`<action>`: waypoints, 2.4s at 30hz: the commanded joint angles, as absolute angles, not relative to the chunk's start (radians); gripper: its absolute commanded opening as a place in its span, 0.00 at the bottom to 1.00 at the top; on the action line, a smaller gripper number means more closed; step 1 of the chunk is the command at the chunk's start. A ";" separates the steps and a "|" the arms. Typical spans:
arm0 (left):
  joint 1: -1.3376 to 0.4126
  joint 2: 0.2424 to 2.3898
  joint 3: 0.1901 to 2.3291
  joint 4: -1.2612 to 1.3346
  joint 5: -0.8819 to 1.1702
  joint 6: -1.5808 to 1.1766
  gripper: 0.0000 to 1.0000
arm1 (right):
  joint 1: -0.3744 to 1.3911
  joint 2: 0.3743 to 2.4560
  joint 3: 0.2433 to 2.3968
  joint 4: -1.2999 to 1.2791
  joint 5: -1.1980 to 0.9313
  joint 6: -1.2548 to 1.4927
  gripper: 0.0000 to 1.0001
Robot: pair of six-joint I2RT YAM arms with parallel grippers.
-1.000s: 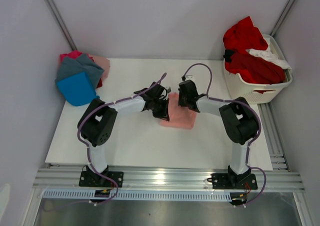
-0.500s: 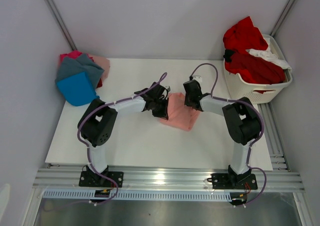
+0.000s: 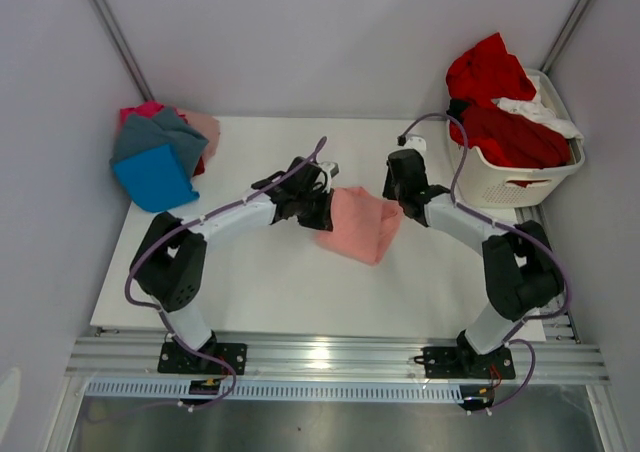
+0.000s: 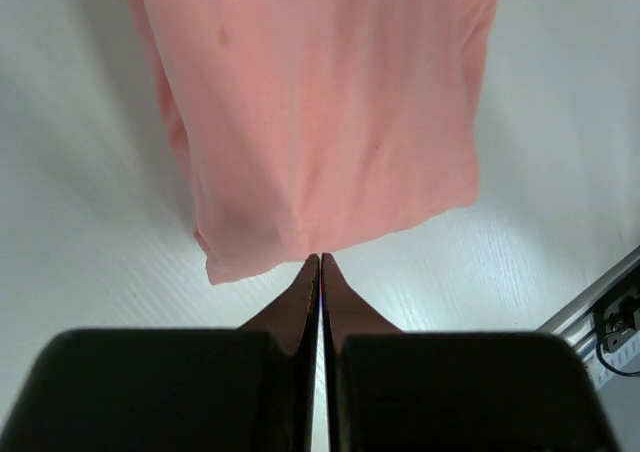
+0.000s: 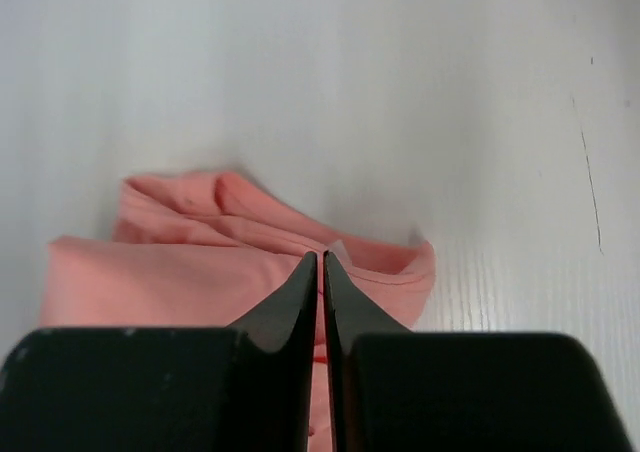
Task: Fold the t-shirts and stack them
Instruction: Smooth out wrinkles on the folded tshirt
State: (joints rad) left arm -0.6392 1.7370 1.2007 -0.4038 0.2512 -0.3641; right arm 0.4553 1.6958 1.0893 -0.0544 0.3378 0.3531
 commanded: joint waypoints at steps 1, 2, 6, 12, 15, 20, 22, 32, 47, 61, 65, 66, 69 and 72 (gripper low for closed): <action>-0.637 1.698 1.276 -0.405 0.196 -0.310 0.01 | 0.463 1.592 1.054 0.037 0.261 0.339 0.08; -0.635 1.710 1.288 -0.405 0.201 -0.308 0.01 | 0.465 1.585 1.045 0.034 0.249 0.344 0.10; -0.621 1.820 1.426 -0.471 0.175 -0.328 0.01 | 0.476 1.575 0.994 0.017 0.154 0.362 0.11; -0.586 1.977 1.614 -0.563 0.187 -0.356 0.01 | 0.503 1.574 0.944 0.008 -0.050 0.368 0.05; -0.572 2.051 1.687 -0.601 0.192 -0.365 0.01 | 0.508 1.583 0.925 0.020 -0.130 0.365 0.02; -0.554 2.129 1.736 -0.637 0.202 -0.376 0.01 | 0.509 1.652 0.965 -0.061 -0.222 0.348 0.00; -0.548 2.149 1.741 -0.644 0.209 -0.379 0.01 | 0.512 1.693 0.980 -0.110 -0.225 0.351 0.00; -0.520 2.203 1.766 -0.675 0.193 -0.374 0.01 | 0.555 1.631 0.919 -0.278 -0.118 0.390 0.00; -0.512 1.743 1.571 -0.531 0.218 -0.262 0.05 | 0.583 1.321 0.988 -0.285 0.050 0.351 0.11; -0.540 1.276 1.247 -0.400 -0.164 -0.175 0.32 | 0.520 1.246 0.947 -0.230 0.126 0.311 0.56; -0.548 1.308 1.178 -0.463 -0.108 -0.297 0.32 | 0.494 1.249 0.897 -0.210 0.063 0.356 0.60; -0.555 1.315 1.166 -0.472 -0.097 -0.325 0.32 | 0.494 1.246 0.887 -0.201 0.061 0.363 0.61; -0.598 1.310 1.069 -0.465 -0.066 -0.435 0.34 | 0.489 1.235 0.859 -0.181 0.060 0.379 0.72; -0.655 1.284 0.981 -0.448 -0.066 -0.483 0.38 | 0.474 1.250 0.848 -0.158 0.066 0.382 0.75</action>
State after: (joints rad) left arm -0.6010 1.3254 1.0298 -0.4603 -0.0933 -0.3756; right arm 0.4892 1.2491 0.8501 -0.2333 0.0731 0.3626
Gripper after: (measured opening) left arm 0.369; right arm 0.744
